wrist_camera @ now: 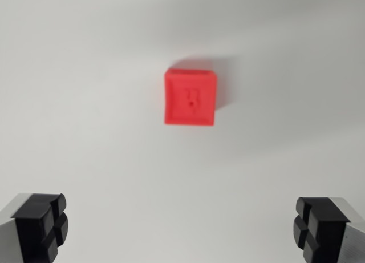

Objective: Destack cube

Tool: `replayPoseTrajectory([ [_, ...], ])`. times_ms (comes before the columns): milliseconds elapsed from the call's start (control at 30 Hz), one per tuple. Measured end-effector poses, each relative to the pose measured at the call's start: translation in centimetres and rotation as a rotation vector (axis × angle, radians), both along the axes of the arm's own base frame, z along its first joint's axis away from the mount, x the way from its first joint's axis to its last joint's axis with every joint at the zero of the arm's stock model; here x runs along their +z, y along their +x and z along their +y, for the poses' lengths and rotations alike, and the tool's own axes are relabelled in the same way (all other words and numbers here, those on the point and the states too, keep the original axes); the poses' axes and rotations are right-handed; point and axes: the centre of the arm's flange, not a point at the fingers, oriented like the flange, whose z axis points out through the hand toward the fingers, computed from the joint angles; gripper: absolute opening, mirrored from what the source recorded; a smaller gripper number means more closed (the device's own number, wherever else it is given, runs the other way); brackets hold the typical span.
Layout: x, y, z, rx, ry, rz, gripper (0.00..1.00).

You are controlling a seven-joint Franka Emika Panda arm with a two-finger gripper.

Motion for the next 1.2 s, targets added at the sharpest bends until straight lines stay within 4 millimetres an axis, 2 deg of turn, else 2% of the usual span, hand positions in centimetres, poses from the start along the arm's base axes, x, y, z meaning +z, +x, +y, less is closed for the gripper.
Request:
replayPoseTrajectory([
  [600,4.7,0.0,0.0,0.000,0.001,-0.001,1.00],
  [900,5.4,0.0,0.0,0.000,0.001,0.001,1.00],
  [1200,5.4,0.1,0.0,0.000,0.001,0.002,1.00],
])
